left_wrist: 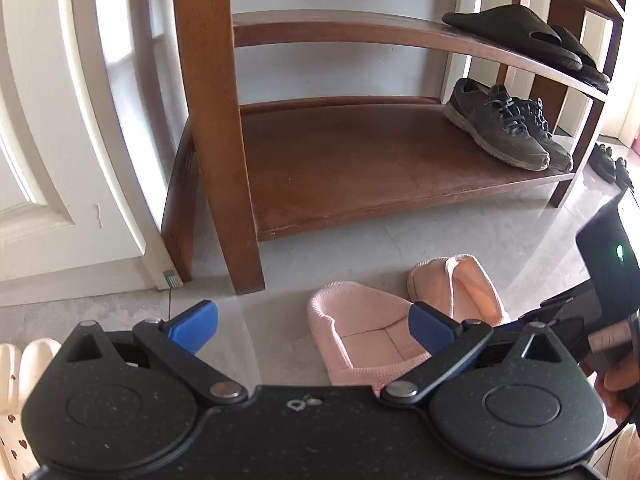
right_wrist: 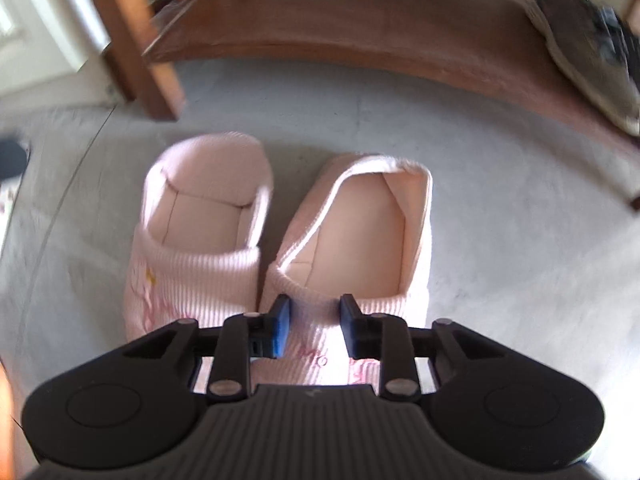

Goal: Organize scattered shoes

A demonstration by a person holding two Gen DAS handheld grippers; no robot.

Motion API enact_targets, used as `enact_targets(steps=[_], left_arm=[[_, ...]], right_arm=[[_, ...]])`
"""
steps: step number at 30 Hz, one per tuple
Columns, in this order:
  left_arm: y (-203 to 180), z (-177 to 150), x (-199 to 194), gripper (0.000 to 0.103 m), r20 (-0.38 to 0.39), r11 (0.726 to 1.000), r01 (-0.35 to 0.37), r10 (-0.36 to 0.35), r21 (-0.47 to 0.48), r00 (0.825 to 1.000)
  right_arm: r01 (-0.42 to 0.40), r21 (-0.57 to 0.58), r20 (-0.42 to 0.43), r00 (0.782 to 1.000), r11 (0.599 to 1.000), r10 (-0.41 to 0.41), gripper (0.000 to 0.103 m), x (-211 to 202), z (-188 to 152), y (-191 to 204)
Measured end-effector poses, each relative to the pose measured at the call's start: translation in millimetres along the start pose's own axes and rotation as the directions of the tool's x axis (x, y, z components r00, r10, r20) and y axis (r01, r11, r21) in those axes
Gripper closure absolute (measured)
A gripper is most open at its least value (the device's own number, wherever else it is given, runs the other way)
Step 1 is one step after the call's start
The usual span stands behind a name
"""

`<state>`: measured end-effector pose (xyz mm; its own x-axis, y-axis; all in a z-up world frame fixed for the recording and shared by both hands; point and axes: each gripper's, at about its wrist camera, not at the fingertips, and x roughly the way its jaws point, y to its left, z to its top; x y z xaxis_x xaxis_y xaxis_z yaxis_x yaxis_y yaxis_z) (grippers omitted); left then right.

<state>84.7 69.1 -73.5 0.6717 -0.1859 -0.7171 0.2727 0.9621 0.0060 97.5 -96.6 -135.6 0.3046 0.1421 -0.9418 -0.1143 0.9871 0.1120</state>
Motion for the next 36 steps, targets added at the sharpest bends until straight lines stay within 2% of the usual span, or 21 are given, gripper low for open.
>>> enact_targets(steps=[1, 5, 9, 12, 17, 19, 21, 29, 32, 36], left_arm=[[-1.4, -0.1, -0.1, 0.001, 0.007, 1.0, 0.004, -0.004, 0.012, 1.0], [-7.0, -1.4, 1.3, 0.001, 0.014, 0.998, 0.022, -0.023, 0.052, 1.0], [-16.0, -1.4, 4.4, 0.001, 0.033, 0.994, -0.007, 0.004, 0.105, 0.999], [-19.0, -4.1, 5.4, 0.001, 0.047, 0.99, -0.041, 0.035, 0.137, 0.998], [-9.6, -5.0, 7.0, 0.001, 0.03, 0.992, -0.059, 0.056, 0.115, 0.998], [-8.7, -5.0, 8.1, 0.001, 0.028, 0.991, -0.069, 0.066, 0.117, 0.997], [-8.4, -5.1, 8.4, 0.001, 0.025, 0.99, -0.072, 0.069, 0.12, 0.997], [-7.7, -7.8, 10.9, 0.001, 0.018, 0.988, -0.069, 0.068, 0.137, 0.998], [-8.2, -7.9, 12.1, 0.001, 0.017, 0.988, -0.065, 0.064, 0.139, 0.998], [-7.9, -7.4, 13.9, 0.001, 0.012, 0.989, -0.057, 0.056, 0.136, 0.998]], right_arm=[[-0.024, 0.031, 0.014, 1.0, 0.999, 0.023, 0.06, -1.5, -1.9, 1.5], [-0.052, 0.095, 0.074, 0.996, 0.994, 0.045, 0.051, -11.7, -1.4, 5.7], [-0.035, 0.129, 0.088, 0.996, 0.991, 0.023, 0.049, -3.9, 9.8, 10.8], [-0.016, 0.136, 0.073, 0.997, 0.991, 0.006, 0.048, 6.7, 14.8, 15.1], [0.016, 0.165, 0.034, 0.999, 0.986, -0.022, 0.045, 27.3, 20.8, 21.3], [0.026, 0.174, 0.008, 1.0, 0.984, -0.028, 0.037, 34.6, 23.1, 23.6], [0.048, 0.173, -0.02, 0.999, 0.984, -0.046, 0.036, 41.0, 24.1, 26.1], [0.119, 0.169, -0.091, 0.99, 0.978, -0.105, 0.012, 61.1, 26.1, 29.5], [0.125, 0.17, -0.076, 0.991, 0.978, -0.113, 0.002, 65.3, 23.9, 32.0], [0.138, 0.184, -0.029, 0.99, 0.973, -0.135, 0.0, 67.1, 17.9, 35.5]])
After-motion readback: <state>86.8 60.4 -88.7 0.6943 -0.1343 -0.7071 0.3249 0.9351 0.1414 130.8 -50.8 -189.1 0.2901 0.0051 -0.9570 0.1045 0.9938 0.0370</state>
